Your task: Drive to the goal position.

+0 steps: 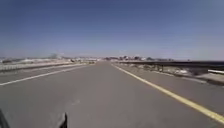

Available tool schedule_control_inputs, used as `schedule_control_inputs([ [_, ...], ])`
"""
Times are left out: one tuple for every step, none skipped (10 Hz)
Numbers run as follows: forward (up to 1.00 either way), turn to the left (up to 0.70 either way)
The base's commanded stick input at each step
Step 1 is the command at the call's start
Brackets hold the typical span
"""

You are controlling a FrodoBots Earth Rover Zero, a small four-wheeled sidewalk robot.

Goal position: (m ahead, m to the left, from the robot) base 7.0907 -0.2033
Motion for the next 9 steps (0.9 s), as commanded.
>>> schedule_control_inputs([
  [1.00,0.00],
  [1.00,0.00],
  [1.00,0.00],
  [1.00,0.00],
  [1.00,0.00],
  [1.00,0.00],
  [1.00,0.00],
  [1.00,0.00],
  [1.00,0.00],
])
